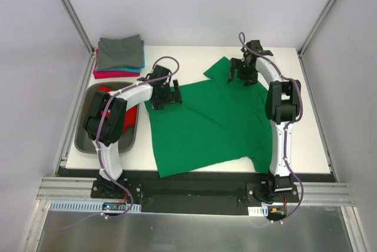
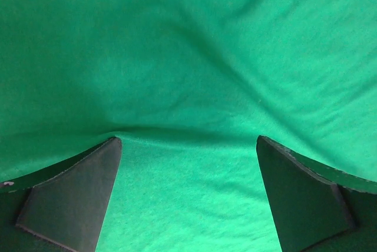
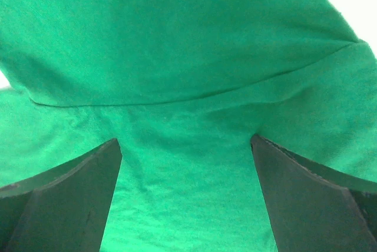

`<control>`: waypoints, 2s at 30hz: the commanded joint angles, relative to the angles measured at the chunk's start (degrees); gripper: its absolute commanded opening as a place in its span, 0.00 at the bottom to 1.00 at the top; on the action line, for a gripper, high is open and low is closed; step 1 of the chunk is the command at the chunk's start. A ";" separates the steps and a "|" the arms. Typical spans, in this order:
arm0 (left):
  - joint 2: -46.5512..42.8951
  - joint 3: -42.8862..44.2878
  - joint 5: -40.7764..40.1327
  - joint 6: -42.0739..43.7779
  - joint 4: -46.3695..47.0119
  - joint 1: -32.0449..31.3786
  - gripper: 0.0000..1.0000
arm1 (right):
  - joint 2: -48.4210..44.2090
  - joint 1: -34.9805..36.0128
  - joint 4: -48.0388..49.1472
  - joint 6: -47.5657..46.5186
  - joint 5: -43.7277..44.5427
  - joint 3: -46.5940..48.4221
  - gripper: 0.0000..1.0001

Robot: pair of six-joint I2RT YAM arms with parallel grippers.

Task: Fold and stack the t-shirts
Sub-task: Flatten out the tshirt

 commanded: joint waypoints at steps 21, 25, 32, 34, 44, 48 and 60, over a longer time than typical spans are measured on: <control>20.66 34.34 6.35 6.92 -12.18 6.85 0.99 | 5.23 -11.13 -6.96 -0.17 -7.65 13.52 0.96; 9.95 30.48 6.45 8.15 -12.35 5.71 0.99 | -7.42 -8.67 -7.58 -3.79 -2.12 6.51 0.96; -18.51 5.72 -6.46 7.72 -12.27 -3.50 0.99 | -40.89 -0.85 -2.50 -0.12 11.48 -28.35 0.96; -27.39 -4.91 -12.25 2.38 -12.27 -7.19 0.99 | -53.27 0.03 2.24 4.18 14.68 -42.05 0.96; -57.93 -39.49 -12.80 -17.32 -11.83 -14.07 0.98 | -100.33 -0.67 28.72 21.25 5.55 -93.08 0.96; -57.94 -40.82 -16.84 -20.14 -11.74 -14.07 0.88 | -103.95 -0.67 26.62 22.22 3.97 -96.08 0.96; -48.89 -40.38 -25.28 -31.30 -11.65 -14.07 0.46 | -99.74 -0.58 21.25 20.03 2.73 -93.45 0.96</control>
